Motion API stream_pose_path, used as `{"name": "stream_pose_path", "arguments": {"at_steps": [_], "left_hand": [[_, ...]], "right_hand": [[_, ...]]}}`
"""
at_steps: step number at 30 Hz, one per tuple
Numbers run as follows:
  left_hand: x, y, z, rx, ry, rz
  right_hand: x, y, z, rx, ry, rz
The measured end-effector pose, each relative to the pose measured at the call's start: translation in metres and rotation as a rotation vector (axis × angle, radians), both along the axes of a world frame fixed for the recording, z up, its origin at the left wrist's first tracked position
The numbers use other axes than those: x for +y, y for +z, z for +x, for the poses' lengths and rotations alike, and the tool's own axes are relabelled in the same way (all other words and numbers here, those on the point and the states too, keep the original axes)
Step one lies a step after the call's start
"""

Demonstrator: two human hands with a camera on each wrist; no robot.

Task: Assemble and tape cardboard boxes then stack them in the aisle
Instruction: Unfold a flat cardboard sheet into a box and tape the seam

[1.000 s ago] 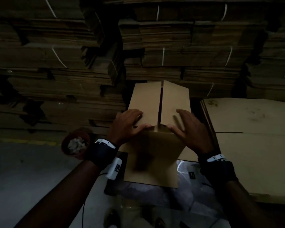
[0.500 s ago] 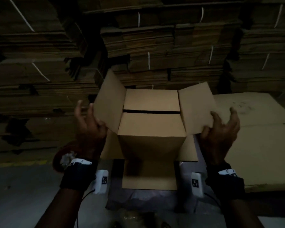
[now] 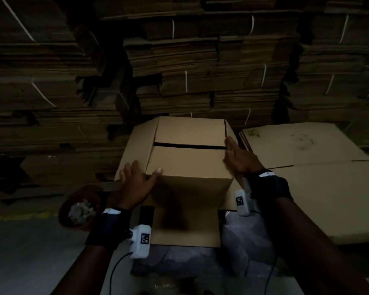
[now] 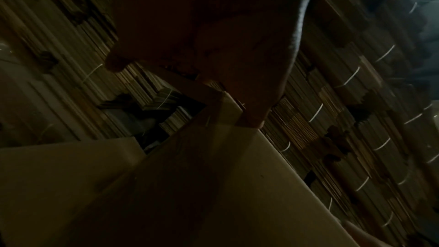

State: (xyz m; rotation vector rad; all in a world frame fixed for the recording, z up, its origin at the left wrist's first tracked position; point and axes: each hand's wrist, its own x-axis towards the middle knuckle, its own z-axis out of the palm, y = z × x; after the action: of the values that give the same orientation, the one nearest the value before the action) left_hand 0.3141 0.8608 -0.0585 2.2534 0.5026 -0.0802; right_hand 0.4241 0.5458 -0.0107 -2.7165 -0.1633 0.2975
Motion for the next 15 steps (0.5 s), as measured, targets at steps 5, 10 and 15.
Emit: {"name": "stream_pose_path", "arguments": {"at_steps": [5, 10, 15], "left_hand": [[0.016, 0.009, 0.011, -0.094, 0.105, 0.146], [0.03, 0.01, 0.041, -0.239, 0.162, 0.098], [0.018, 0.03, 0.073, -0.31, 0.152, -0.021]], "right_hand": [[-0.013, -0.023, -0.01, -0.013, -0.015, 0.036], [-0.026, -0.032, -0.039, -0.111, 0.074, 0.099], [-0.03, -0.039, -0.06, -0.369, 0.239, 0.129]]}}
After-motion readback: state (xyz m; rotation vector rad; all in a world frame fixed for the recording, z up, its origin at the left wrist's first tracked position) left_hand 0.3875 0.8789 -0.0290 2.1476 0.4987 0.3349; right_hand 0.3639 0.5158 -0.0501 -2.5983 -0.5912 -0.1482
